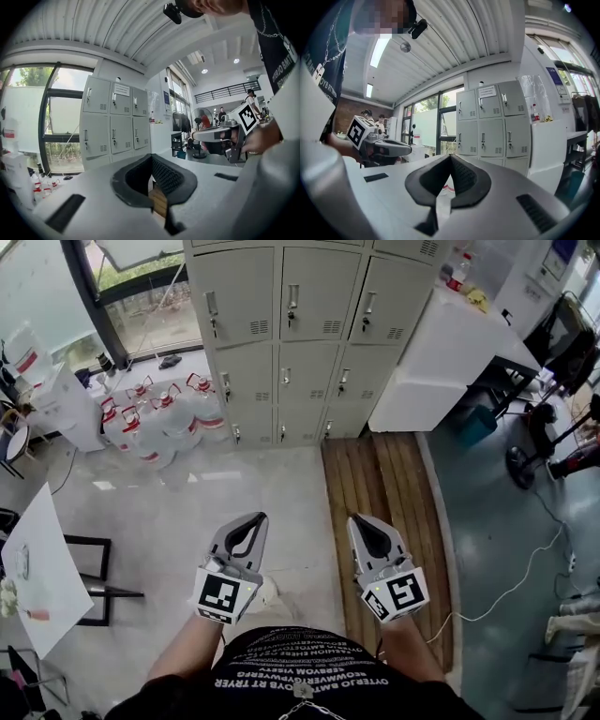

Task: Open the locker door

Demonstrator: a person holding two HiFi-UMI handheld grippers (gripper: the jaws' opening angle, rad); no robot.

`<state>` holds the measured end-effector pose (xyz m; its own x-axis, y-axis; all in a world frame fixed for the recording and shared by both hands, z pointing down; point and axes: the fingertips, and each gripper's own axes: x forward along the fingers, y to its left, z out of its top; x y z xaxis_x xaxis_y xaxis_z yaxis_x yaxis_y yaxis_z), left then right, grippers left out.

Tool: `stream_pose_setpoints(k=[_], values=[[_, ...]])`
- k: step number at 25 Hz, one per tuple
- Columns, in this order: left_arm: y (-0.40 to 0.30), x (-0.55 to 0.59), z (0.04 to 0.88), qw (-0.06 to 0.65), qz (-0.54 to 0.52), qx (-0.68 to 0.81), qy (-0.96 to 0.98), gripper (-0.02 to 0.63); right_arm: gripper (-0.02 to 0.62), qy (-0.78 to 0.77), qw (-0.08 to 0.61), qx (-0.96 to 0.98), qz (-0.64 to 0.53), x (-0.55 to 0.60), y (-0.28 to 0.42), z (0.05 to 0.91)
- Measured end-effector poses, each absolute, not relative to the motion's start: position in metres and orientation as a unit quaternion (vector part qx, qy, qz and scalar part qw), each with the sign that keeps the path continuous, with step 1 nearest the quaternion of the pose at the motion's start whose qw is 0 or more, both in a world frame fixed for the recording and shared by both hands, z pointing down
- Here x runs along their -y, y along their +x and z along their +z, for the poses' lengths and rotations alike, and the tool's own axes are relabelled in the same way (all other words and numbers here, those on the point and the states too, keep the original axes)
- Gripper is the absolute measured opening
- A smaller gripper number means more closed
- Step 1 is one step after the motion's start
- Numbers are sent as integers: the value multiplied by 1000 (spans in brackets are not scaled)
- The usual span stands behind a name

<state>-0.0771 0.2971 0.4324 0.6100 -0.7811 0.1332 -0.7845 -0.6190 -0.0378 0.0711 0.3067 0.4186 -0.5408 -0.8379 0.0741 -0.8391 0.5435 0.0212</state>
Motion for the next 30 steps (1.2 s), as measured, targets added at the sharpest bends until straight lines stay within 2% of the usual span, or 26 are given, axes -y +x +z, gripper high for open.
stream_pose_setpoints(k=[6,11,20,30], values=[[-129,-215,442,34,62,462,884,-8,-3,464,52,884,-2,-226,27,417],[-152,-172,439,24,58,452,890,-8,-3,471,53,881,0,-180,2,418],[-160,-142,442,23,51,432,900,-8,-3,523,52,850,23,-159,24,429],[-152,-118,450,39,59,434,898,-8,99,520,41,851,65,-132,37,450]])
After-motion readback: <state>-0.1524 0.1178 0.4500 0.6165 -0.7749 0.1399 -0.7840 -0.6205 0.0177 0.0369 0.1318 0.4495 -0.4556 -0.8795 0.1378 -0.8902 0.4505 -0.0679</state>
